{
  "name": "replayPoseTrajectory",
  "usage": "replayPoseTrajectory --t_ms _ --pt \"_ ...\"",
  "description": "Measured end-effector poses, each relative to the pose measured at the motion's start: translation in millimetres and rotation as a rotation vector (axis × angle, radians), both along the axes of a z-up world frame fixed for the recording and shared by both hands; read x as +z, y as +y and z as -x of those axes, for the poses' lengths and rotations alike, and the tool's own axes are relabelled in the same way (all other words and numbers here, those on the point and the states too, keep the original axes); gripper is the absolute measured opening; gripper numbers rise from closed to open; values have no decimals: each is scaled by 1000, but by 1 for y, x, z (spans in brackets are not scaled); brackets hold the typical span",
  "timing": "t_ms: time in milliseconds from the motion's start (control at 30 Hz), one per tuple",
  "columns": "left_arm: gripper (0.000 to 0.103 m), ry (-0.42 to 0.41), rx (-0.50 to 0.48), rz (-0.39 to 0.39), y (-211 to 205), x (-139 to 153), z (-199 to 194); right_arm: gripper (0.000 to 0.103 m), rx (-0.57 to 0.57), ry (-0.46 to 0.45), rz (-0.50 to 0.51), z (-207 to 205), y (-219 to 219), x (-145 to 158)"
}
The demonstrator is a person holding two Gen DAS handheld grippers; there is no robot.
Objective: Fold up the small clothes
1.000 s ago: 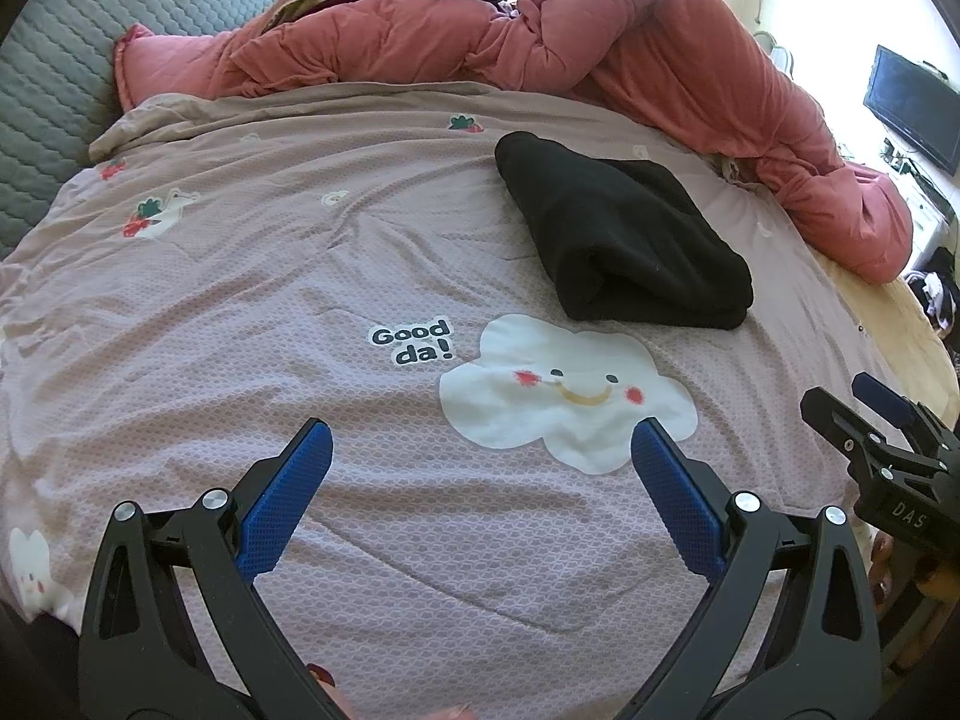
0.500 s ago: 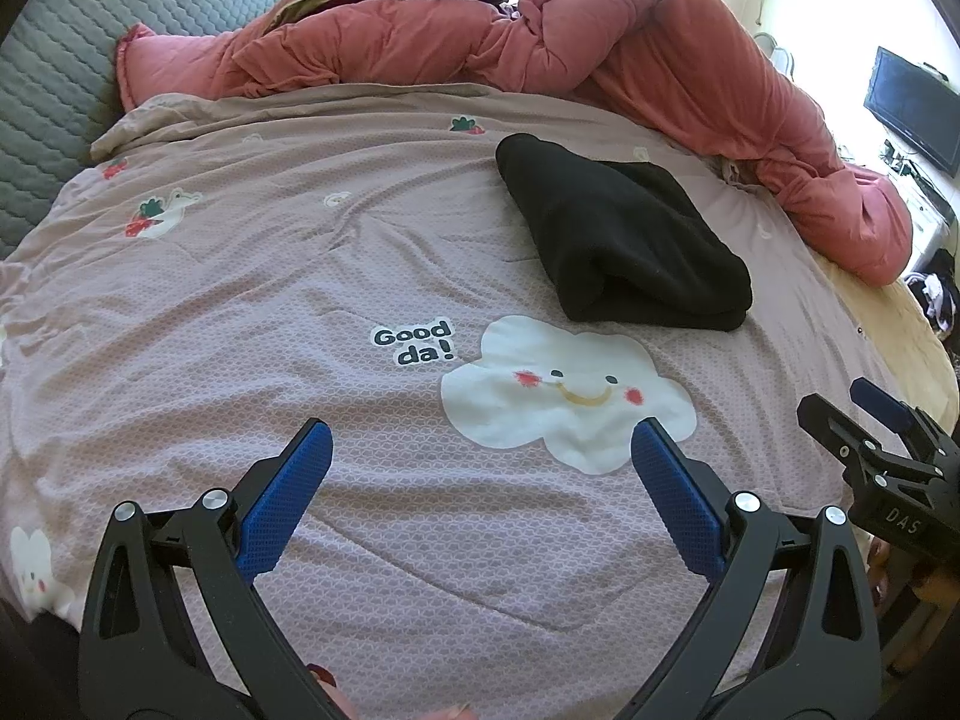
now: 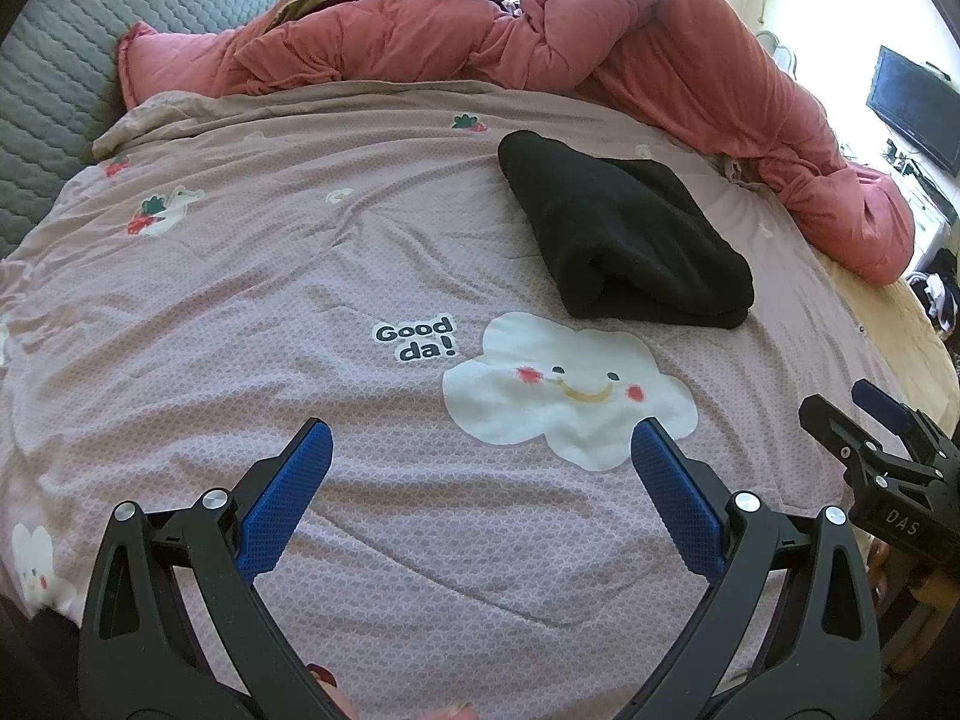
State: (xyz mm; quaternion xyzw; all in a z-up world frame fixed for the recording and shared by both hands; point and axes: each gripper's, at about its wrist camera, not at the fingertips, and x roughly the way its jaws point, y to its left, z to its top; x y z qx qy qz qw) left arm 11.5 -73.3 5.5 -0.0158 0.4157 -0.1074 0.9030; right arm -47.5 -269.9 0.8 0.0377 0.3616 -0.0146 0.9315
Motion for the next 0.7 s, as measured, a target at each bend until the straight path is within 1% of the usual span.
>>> replayPoseTrajectory --t_ms 400,467,600,700 --pt "94 9 32 -11 5 1 -1 99 -41 8 6 0 -4 1" --pt "94 11 35 -8 6 0 -2 99 -61 8 11 1 -7 1" --pt "93 10 59 -29 9 0 -3 99 -117 15 12 5 -17 2" --pt "93 14 79 -32 14 -1 -6 99 -197 22 10 12 -35 4"
